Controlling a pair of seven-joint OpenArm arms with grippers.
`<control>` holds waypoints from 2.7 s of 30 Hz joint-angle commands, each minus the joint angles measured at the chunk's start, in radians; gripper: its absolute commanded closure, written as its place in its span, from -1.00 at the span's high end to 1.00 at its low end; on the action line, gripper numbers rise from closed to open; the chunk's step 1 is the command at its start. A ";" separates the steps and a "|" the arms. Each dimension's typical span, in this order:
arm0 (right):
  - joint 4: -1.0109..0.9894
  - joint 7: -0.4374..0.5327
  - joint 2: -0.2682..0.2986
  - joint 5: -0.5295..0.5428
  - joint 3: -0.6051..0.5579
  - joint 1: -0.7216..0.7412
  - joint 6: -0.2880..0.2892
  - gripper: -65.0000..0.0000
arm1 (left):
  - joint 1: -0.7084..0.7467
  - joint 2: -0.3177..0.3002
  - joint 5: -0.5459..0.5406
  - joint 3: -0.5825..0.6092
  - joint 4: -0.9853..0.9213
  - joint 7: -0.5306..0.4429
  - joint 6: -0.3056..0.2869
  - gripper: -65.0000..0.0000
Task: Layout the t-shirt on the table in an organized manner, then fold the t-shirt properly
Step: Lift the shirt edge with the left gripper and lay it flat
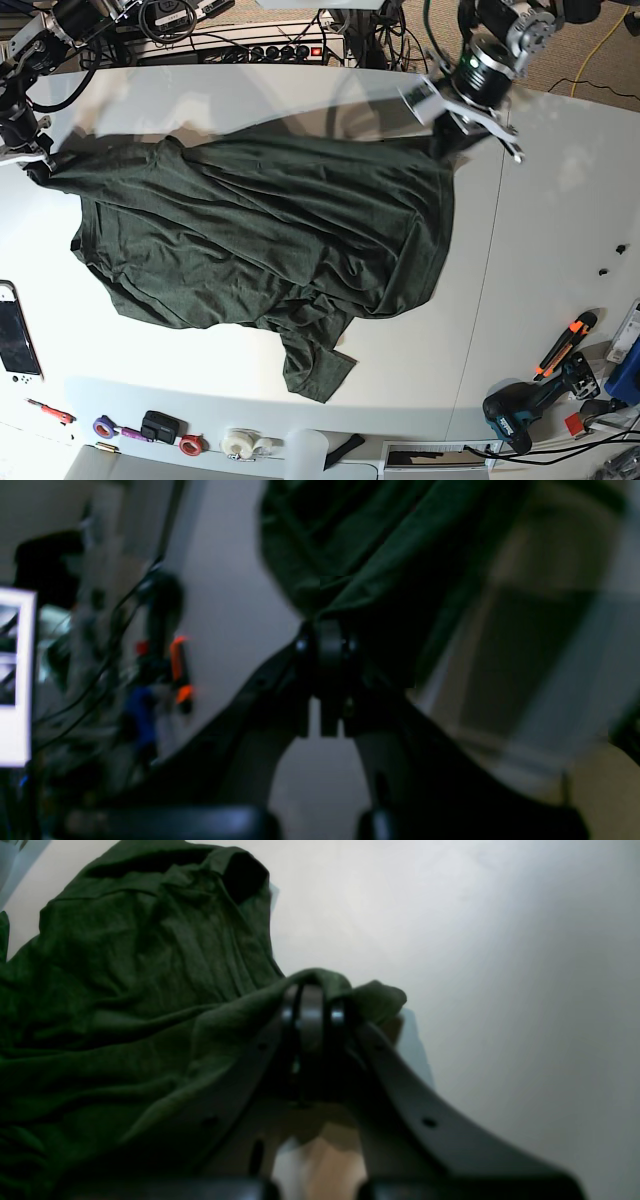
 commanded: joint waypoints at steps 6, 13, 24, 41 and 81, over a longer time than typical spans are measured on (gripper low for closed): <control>0.017 0.028 0.028 0.018 0.004 0.008 0.002 -1.00 | -0.002 -0.010 -0.008 -0.229 0.018 -0.010 0.053 -1.00; 0.017 0.027 0.028 0.017 0.004 0.008 0.002 -1.00 | 0.000 0.004 -0.063 -0.322 0.018 -0.008 0.032 -1.00; 0.017 0.013 0.025 -0.008 0.004 0.008 0.002 -1.00 | 0.067 0.108 -0.188 -0.321 0.018 -0.038 -0.124 -1.00; 0.017 -0.021 0.023 -0.032 0.004 0.007 0.002 -1.00 | -0.286 0.146 -0.382 -0.321 0.018 -0.176 -0.123 -1.00; 0.017 0.010 -0.059 -0.095 0.004 0.003 -0.023 -1.00 | -0.367 0.251 -0.566 -0.322 -0.285 0.067 -0.409 -1.00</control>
